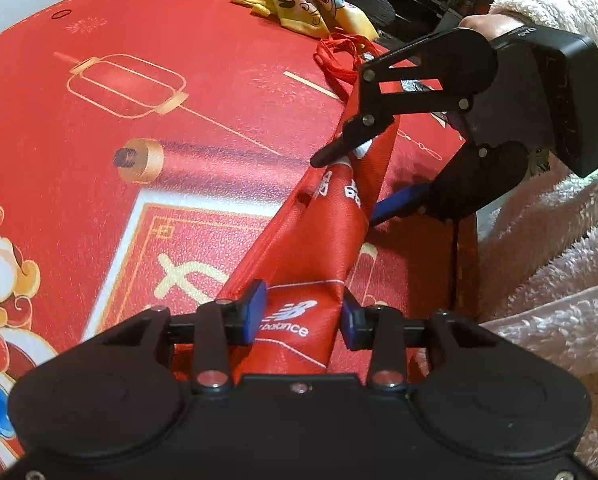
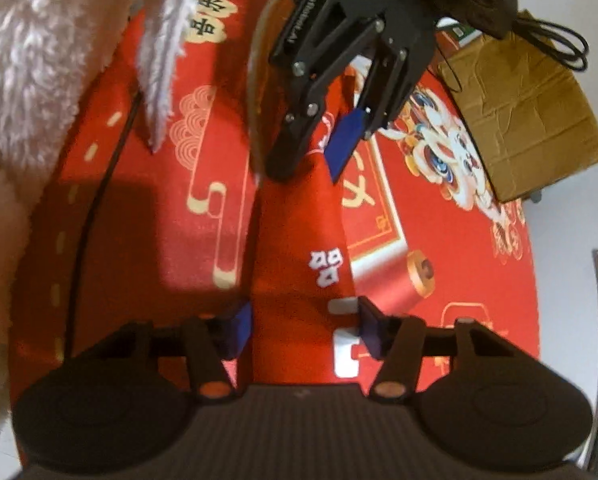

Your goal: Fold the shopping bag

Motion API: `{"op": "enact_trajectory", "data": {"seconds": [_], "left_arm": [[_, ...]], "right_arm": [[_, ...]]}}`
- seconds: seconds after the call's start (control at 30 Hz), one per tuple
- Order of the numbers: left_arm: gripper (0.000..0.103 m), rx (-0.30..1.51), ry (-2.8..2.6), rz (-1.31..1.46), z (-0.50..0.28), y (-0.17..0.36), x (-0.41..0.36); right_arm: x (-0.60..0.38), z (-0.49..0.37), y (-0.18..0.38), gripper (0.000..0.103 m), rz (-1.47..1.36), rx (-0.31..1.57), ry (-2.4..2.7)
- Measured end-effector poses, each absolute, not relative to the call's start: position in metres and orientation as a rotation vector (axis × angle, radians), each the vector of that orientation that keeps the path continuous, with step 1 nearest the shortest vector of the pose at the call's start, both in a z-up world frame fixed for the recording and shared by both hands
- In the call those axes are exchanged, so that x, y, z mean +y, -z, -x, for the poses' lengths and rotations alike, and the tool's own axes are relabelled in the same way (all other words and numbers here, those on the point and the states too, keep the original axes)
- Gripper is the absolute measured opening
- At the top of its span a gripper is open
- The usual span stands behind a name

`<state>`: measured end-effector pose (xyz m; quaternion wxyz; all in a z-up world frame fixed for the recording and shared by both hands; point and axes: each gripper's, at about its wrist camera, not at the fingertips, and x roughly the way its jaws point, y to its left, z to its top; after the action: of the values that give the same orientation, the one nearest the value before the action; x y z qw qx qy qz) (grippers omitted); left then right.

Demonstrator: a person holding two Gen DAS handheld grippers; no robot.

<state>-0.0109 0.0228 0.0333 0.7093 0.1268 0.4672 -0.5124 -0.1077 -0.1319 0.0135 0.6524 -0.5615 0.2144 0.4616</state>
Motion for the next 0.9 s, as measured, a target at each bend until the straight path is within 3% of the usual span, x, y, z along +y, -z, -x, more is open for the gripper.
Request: {"op": "enact_trajectory", "data": {"seconds": [0.1,0.17,0.47,0.9], "left_arm": [[0.042,1.012,1.134,-0.320,0.015,-0.036,0.019],[0.047,0.947,1.129,-0.410,0.025,-0.042,0.015],[0.051,0.571,1.101,-0.793,0.079,-0.063,0.013],[0.054,0.459,0.999,-0.824,0.072,-0.060,-0.002]], "right_arm": [[-0.131,0.098,-0.020,0.044,1.194,0.569,-1.057],[-0.132,0.080,-0.027,0.030,1.043,0.698,-1.077],[-0.170,-0.005,-0.031,0.026,0.318,1.161,-1.046],[-0.212,-0.059,-0.001,0.026,-0.437,1.537,-0.837]]}}
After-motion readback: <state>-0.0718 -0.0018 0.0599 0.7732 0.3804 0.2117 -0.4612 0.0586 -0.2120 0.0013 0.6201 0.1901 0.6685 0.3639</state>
